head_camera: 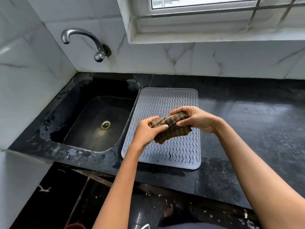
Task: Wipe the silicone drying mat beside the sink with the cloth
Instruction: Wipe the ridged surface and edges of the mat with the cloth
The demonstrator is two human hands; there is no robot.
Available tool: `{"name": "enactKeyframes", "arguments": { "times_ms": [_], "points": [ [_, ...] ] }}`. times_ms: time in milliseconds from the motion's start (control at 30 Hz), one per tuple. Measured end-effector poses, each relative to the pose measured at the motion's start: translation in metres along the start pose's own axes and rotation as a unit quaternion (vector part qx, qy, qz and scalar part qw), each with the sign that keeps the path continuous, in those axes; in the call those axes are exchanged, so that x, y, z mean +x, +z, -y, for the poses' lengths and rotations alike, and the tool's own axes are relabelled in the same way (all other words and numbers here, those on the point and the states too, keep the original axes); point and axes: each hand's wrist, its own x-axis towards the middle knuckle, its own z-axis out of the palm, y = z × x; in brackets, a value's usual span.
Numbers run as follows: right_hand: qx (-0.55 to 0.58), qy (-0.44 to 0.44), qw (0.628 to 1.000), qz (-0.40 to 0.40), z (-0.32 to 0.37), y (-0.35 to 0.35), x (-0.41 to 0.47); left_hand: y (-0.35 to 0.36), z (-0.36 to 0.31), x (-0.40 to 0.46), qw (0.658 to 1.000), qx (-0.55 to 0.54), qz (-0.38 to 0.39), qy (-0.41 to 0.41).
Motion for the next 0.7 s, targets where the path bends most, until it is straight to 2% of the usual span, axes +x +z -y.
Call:
{"name": "enactKeyframes", "arguments": {
  "times_ms": [67, 167, 233, 267, 300, 367, 400, 433, 500, 567, 600, 633, 700],
  "points": [
    [-0.019, -0.003, 1.0, 0.009, 0.007, -0.003, 0.002, 0.0, -0.002, 0.003, 0.988, 0.156, 0.004, -0.017],
    [-0.001, -0.007, 0.999, 0.04, 0.019, -0.01, 0.003, 0.008, -0.012, 0.0, 0.931, 0.361, -0.035, -0.043],
    [-0.004, -0.013, 0.998, 0.057, 0.024, -0.014, 0.004, 0.019, -0.02, -0.002, 0.891, 0.448, -0.076, 0.006],
    [-0.006, -0.015, 0.998, 0.064, 0.028, -0.017, 0.005, 0.025, -0.025, 0.0, 0.885, 0.457, -0.07, 0.046],
    [-0.004, -0.016, 0.997, 0.071, 0.031, -0.018, 0.006, 0.03, -0.032, 0.002, 0.902, 0.423, -0.036, 0.075],
    [0.001, -0.009, 0.997, 0.078, 0.037, -0.021, 0.007, 0.037, -0.039, 0.008, 0.972, 0.216, 0.049, 0.082],
    [-0.004, -0.004, 0.998, 0.057, 0.038, -0.021, 0.008, 0.039, -0.039, 0.013, 0.988, 0.124, 0.055, 0.073],
    [-0.019, -0.002, 1.0, 0.011, 0.037, -0.021, 0.01, 0.041, -0.037, 0.019, 0.994, 0.077, 0.03, 0.065],
    [-0.081, -0.027, 0.982, -0.17, 0.027, -0.017, 0.018, 0.045, -0.03, 0.031, 0.997, 0.057, -0.028, 0.033],
    [-0.14, -0.098, 0.907, -0.385, 0.011, -0.01, 0.027, 0.051, -0.026, 0.039, 0.997, 0.044, -0.06, -0.004],
    [-0.144, -0.12, 0.886, -0.423, 0.002, -0.003, 0.031, 0.054, -0.025, 0.043, 0.997, 0.024, -0.068, -0.023],
    [-0.138, -0.126, 0.894, -0.408, -0.005, 0.008, 0.034, 0.056, -0.025, 0.045, 0.997, -0.005, -0.066, -0.041],
    [-0.098, -0.079, 0.943, -0.308, -0.016, 0.032, 0.04, 0.061, -0.029, 0.051, 0.993, -0.081, -0.038, -0.075]
  ]
}}
